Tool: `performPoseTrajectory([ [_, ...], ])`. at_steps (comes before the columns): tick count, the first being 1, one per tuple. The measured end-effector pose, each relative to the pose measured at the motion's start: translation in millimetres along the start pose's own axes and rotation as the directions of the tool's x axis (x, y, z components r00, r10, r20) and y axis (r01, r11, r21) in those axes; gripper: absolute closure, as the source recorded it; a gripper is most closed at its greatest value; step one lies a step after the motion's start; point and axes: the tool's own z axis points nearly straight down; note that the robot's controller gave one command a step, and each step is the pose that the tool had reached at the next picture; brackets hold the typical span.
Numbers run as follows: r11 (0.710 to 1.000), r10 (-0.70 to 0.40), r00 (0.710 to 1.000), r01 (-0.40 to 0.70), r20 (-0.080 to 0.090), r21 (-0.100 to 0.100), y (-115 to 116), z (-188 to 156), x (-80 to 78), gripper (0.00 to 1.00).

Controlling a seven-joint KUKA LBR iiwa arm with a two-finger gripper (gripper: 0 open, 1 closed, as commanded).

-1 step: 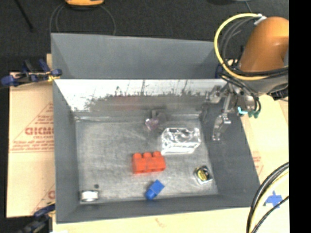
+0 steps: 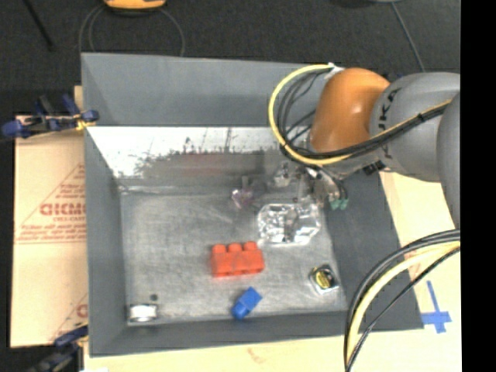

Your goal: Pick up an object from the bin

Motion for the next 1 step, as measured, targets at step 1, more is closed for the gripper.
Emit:
performPoseTrajectory([
  [1,0.996,0.092,0.996,-0.092,0.012,0.002,-10.5,12.9,-7.4,0.0],
])
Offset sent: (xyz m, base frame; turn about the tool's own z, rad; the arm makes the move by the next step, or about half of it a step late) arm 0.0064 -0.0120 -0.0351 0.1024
